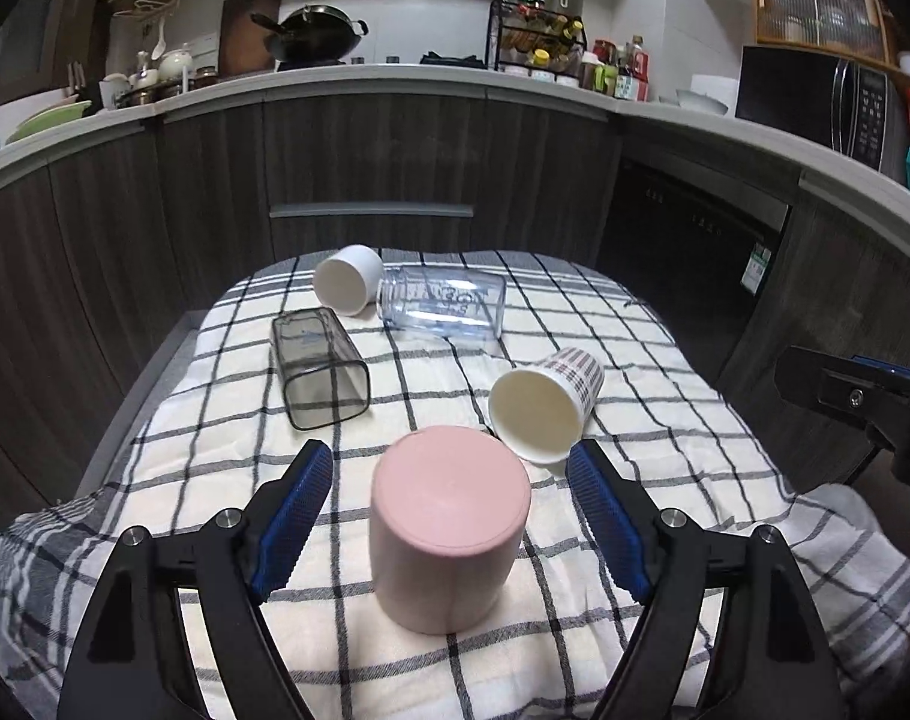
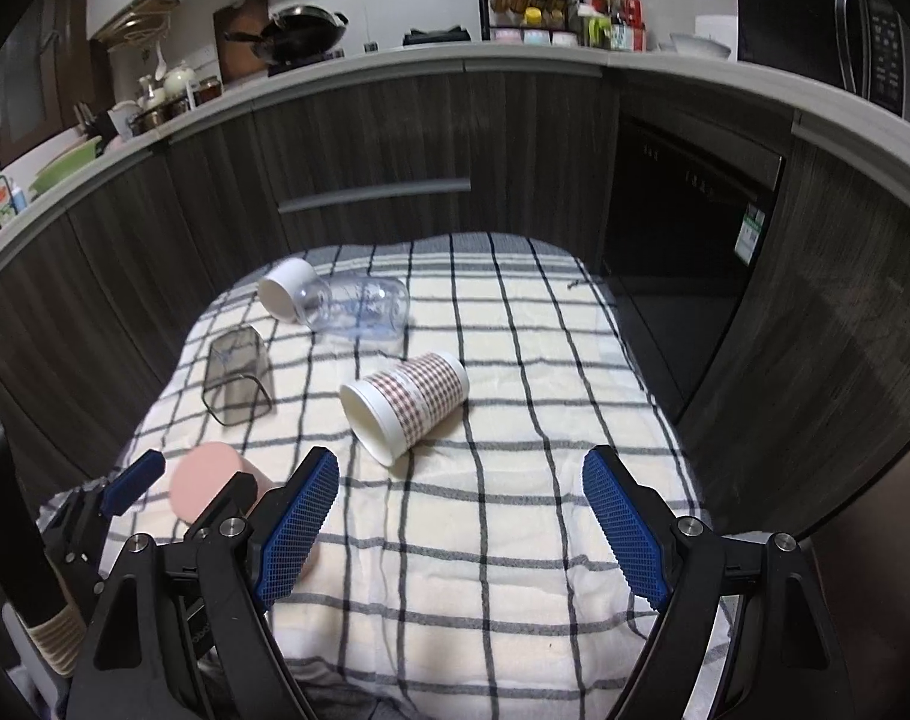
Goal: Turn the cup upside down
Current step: 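Lower the pink cup rim-down onto the cloth with the right gripper, then open the right gripper and pull it back from the pink cup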
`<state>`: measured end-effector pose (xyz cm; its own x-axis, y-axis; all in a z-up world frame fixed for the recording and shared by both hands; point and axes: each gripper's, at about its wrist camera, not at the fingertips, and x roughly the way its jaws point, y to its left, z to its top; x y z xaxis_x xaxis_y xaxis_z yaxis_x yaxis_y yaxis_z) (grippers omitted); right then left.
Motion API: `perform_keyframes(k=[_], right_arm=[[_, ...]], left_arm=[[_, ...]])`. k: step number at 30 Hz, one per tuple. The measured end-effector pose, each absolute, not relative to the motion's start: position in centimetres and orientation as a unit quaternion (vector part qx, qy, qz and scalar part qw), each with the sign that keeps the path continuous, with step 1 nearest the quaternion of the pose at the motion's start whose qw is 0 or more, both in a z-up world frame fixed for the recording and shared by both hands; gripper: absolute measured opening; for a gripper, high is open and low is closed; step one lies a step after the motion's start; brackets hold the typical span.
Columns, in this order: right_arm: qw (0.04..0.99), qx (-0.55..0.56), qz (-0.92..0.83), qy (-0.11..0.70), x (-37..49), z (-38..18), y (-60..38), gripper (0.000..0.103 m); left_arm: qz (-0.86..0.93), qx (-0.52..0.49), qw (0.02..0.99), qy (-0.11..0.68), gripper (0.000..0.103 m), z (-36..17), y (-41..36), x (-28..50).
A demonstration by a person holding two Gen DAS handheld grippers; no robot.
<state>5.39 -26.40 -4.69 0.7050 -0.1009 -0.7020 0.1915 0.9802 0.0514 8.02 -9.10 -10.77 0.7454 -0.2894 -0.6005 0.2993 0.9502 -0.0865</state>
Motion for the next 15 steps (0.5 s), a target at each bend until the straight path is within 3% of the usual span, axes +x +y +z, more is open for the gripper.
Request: perform_keyframes(k=[15], right_arm=[[0.940,0.047,-0.051,0.334,2.2,-0.2,-22.6,0.083]], left_arm=[[-0.118,-0.016,0.936,0.331,0.081,-4.7,-4.7,4.9]])
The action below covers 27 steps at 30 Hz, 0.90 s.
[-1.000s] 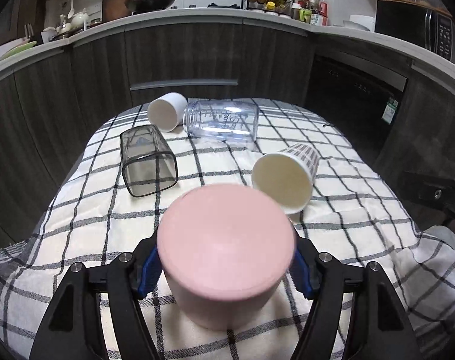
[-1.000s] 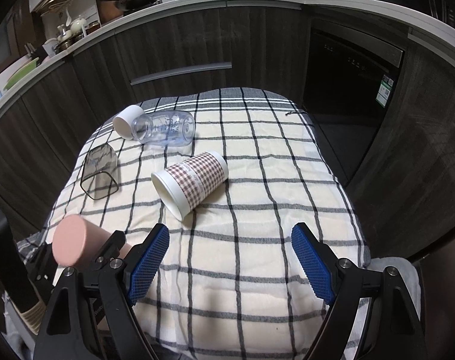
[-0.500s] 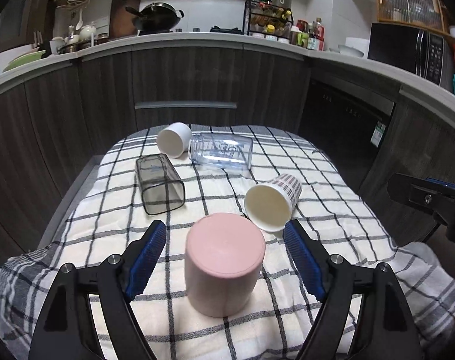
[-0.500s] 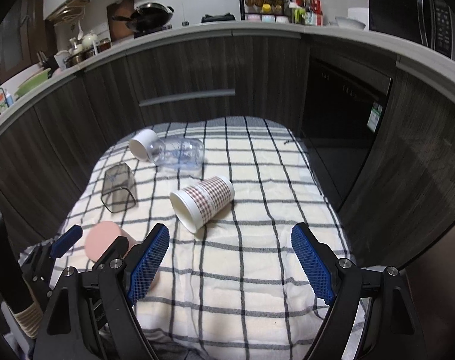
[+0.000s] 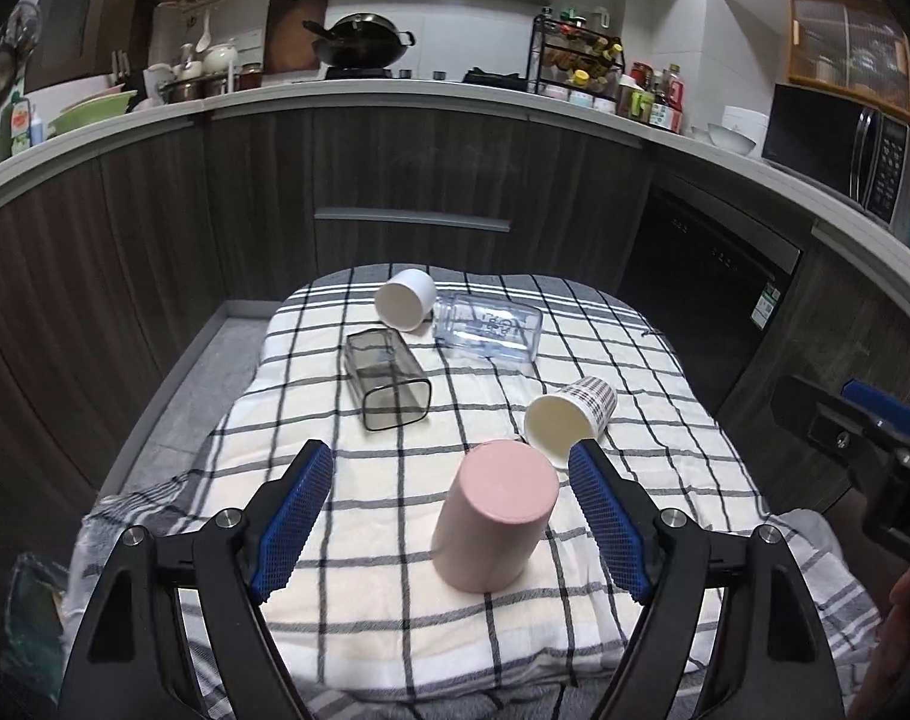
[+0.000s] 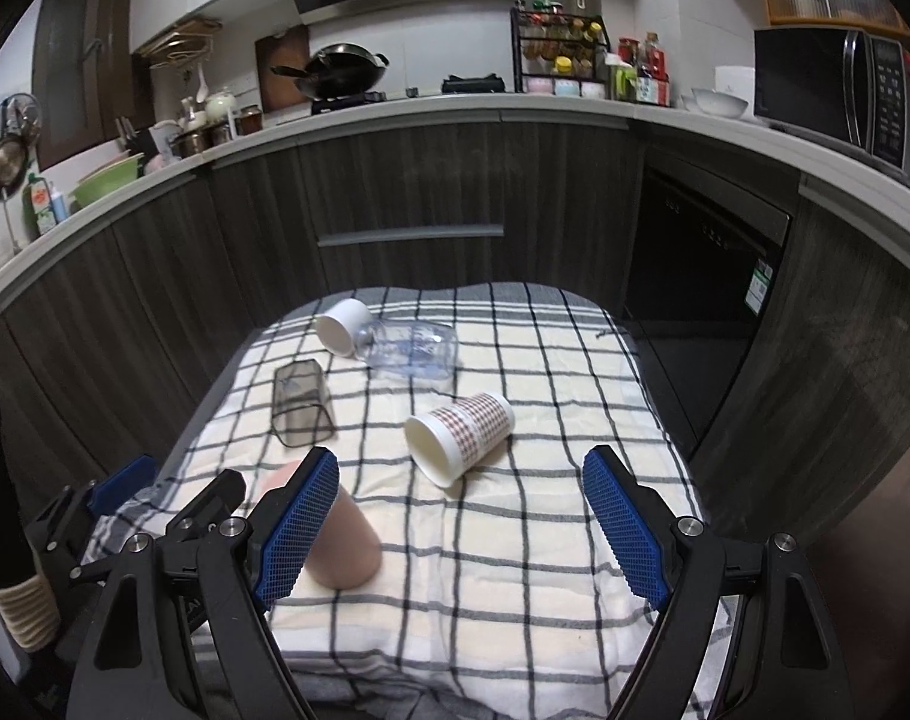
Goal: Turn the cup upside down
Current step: 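Open the right gripper and pull it back from the pink cup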
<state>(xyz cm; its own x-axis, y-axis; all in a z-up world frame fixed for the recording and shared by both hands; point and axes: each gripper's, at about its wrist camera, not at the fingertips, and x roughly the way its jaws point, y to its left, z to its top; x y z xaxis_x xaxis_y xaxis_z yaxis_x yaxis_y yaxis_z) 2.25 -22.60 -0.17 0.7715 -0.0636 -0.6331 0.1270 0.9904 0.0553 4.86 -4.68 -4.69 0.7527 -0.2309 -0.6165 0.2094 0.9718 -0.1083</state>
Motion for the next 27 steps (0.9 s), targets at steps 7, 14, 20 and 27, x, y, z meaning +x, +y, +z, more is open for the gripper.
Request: perform_keyframes(k=[7,14,20,27], right_arm=[[0.943,0.054,-0.043,0.326,0.8,1.4,-21.4,0.083],[0.945,0.055,-0.041,0.321,-0.5,2.7,-20.4,0.083],[0.947,0.051,-0.042,0.313,-1.4,3.5,-19.7,0.083],[0.950,0.044,-0.046,0.305,-2.2,4.3,-19.3,0.084]], left_arm=[[-0.101,-0.014,0.931,0.351,0.081,-2.6,-3.1,3.0],[-0.089,-0.032,0.925,0.368,0.081,-1.1,-1.4,1.5],[-0.085,-0.038,0.925,0.368,0.084,-0.1,-0.8,0.3],[-0.070,-0.035,0.924,0.374,0.084,0.3,-0.4,-0.4]])
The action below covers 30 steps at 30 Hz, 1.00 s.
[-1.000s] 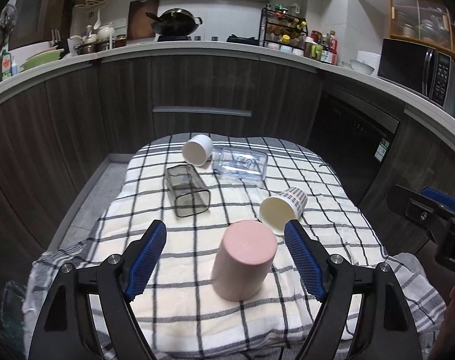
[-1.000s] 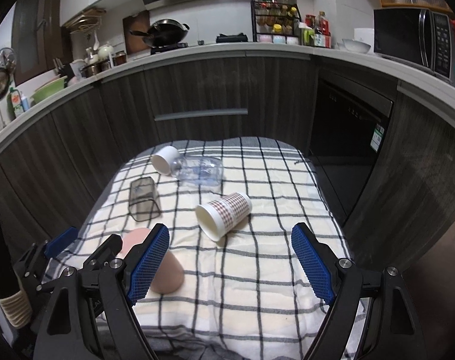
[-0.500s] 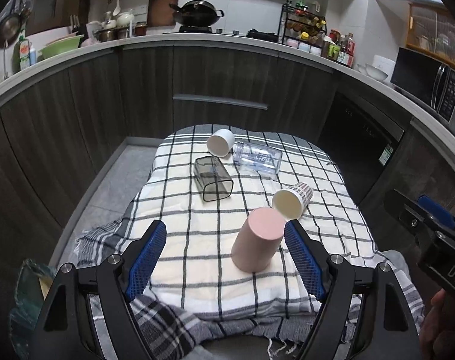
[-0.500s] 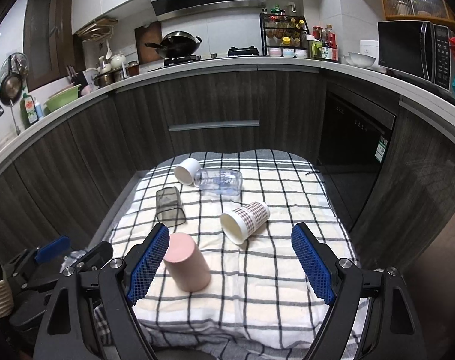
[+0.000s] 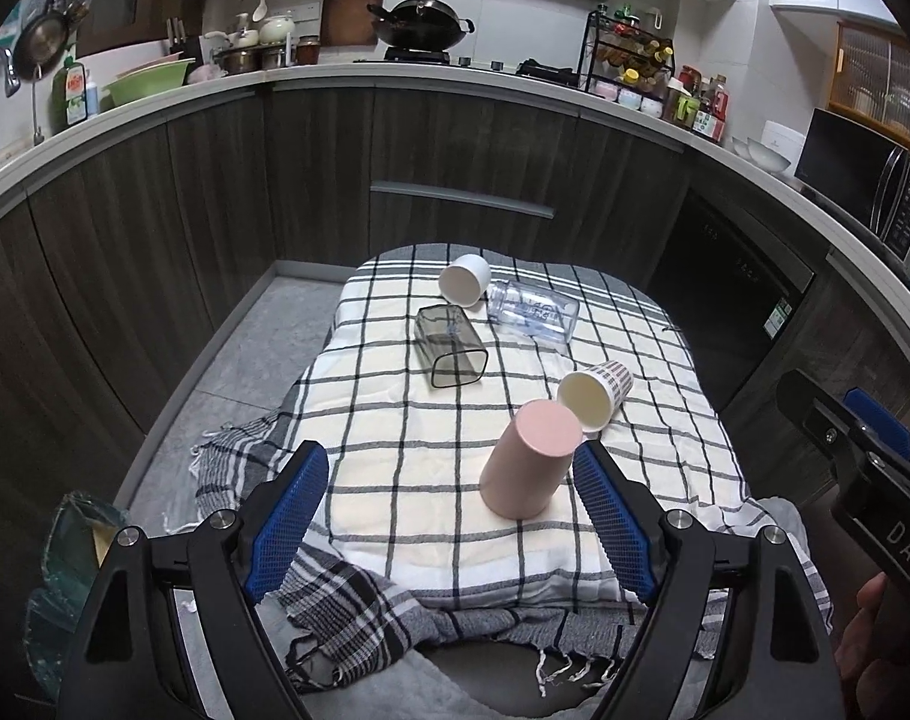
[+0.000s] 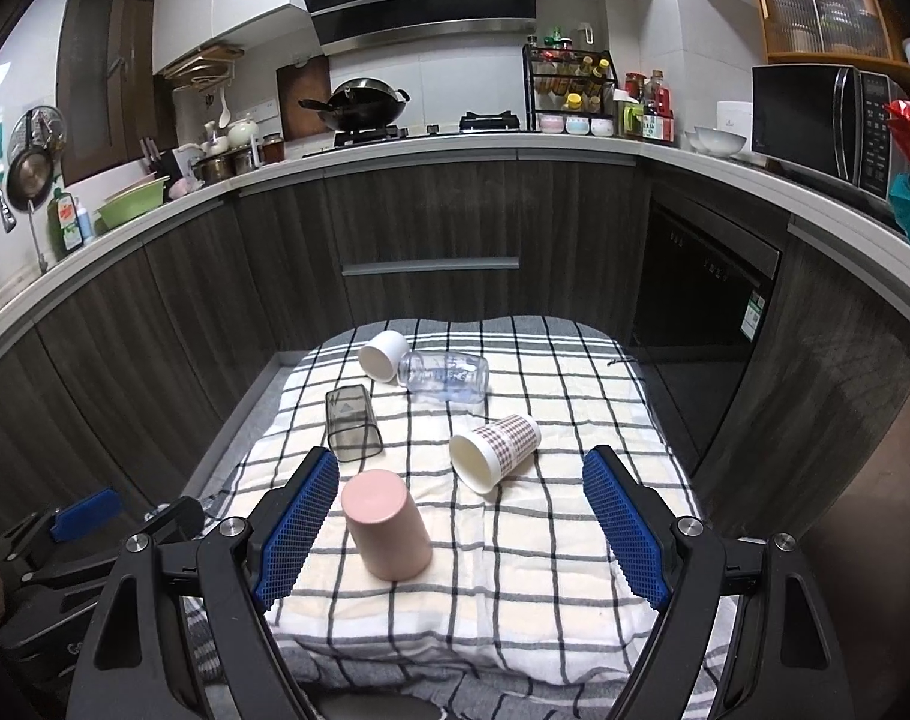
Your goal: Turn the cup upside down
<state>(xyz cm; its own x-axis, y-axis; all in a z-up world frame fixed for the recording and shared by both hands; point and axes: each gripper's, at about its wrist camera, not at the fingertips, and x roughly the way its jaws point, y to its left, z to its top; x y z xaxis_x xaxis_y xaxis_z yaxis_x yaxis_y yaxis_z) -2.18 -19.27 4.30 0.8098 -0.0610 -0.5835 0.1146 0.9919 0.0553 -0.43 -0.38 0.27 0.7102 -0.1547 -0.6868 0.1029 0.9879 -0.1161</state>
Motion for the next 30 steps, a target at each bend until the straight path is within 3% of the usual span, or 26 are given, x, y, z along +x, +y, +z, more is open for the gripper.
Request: perform_keyframes(k=[30], right_arm=[[0.952,0.042,-0.048,0.298,-2.6,4.8,-19.1,0.084]], left_arm=[[-0.052,-0.011,0.930,0.364,0.095,1.5,-0.5,-1.0]])
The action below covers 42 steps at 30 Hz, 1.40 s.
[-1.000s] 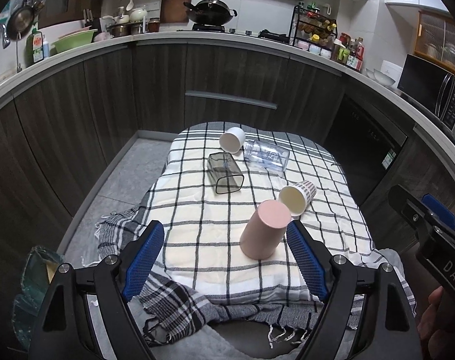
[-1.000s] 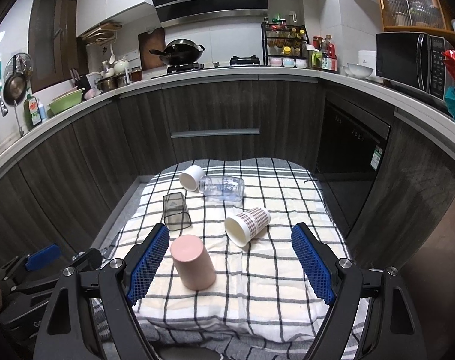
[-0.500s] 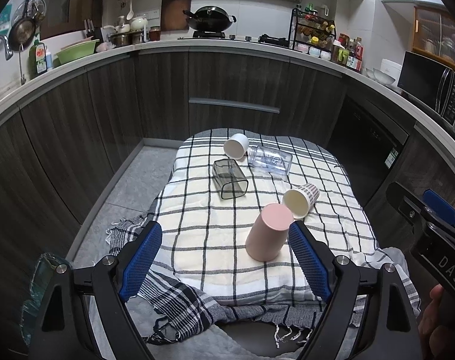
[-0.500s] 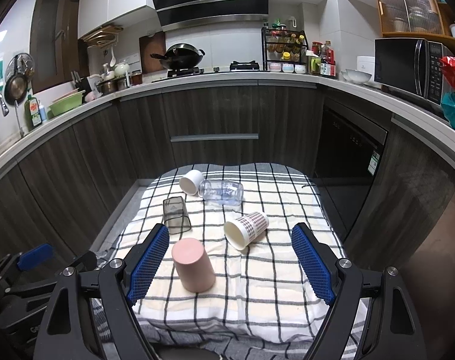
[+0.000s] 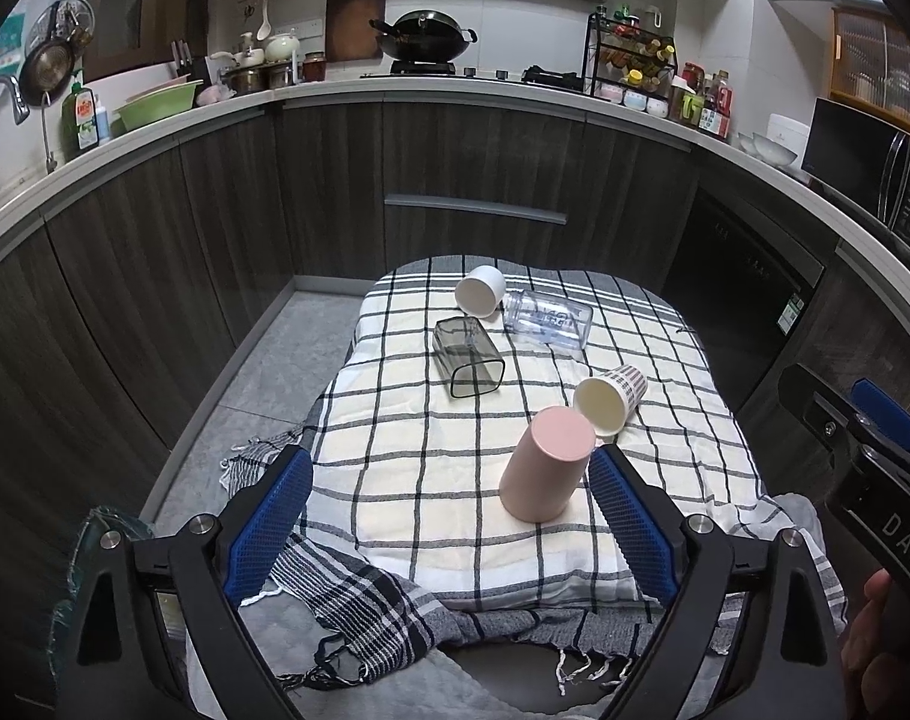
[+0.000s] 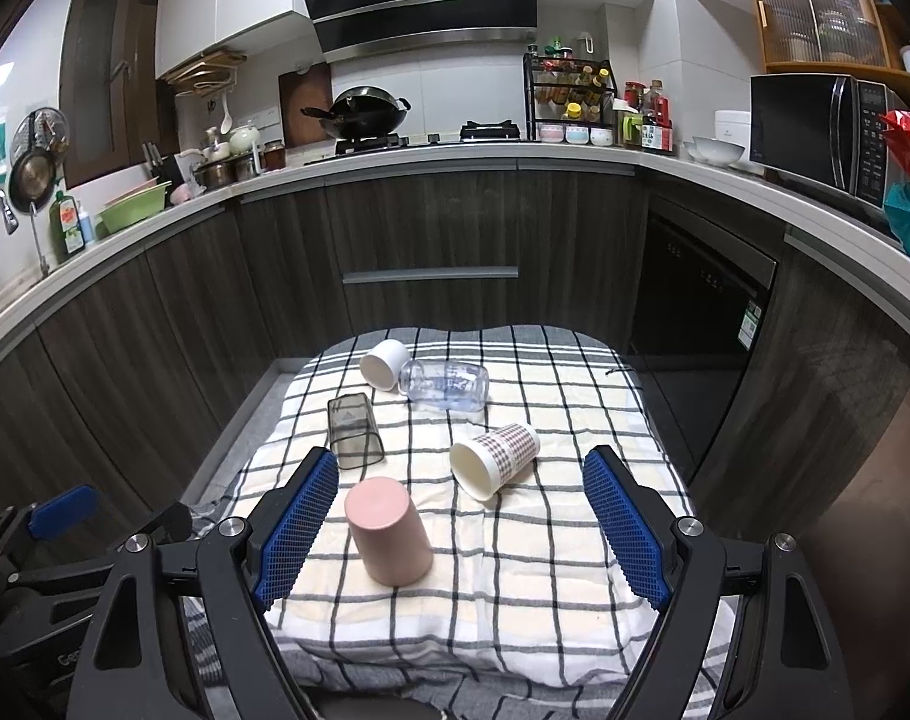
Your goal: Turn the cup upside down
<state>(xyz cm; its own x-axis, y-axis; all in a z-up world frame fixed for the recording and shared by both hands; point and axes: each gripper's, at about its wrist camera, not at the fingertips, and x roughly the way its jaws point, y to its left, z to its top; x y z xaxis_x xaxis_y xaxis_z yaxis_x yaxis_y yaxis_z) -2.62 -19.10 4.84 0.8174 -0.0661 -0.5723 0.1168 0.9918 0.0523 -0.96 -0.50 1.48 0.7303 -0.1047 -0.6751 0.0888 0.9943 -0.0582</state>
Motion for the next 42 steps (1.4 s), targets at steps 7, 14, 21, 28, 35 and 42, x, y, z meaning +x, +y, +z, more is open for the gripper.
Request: perform_keyframes(k=[7,14,21,28,35,42], right_arm=[[0.952,0.043,-0.047,0.298,-2.66,4.89,-19.17,0.084],[0.952,0.043,-0.047,0.299,-2.63,4.86,-19.21,0.084],[0.952,0.044,-0.047,0.299,-2.65,4.88,-19.25,0.084],[0.952,0.044,-0.047,0.299,-2.65,4.90,-19.30,0.084],[0.952,0.044,-0.047,0.300,-2.66,4.92,-19.28,0.084],[0.951,0.045,-0.047,0.301,-2.73,4.92,-19.31,0.084]], left_arm=[[-0.052,-0.011,0.930,0.364,0.096,1.48,-0.47,-0.92],[-0.051,-0.012,0.929,0.367,0.096,1.21,-0.39,-0.94],[-0.056,-0.017,0.927,0.370,0.097,0.97,-0.34,-0.96],[-0.062,-0.021,0.926,0.372,0.097,1.01,-0.25,-0.93],[-0.065,-0.021,0.925,0.374,0.097,0.91,-0.37,-0.97],[-0.065,-0.024,0.923,0.378,0.097,0.84,-0.33,-0.86]])
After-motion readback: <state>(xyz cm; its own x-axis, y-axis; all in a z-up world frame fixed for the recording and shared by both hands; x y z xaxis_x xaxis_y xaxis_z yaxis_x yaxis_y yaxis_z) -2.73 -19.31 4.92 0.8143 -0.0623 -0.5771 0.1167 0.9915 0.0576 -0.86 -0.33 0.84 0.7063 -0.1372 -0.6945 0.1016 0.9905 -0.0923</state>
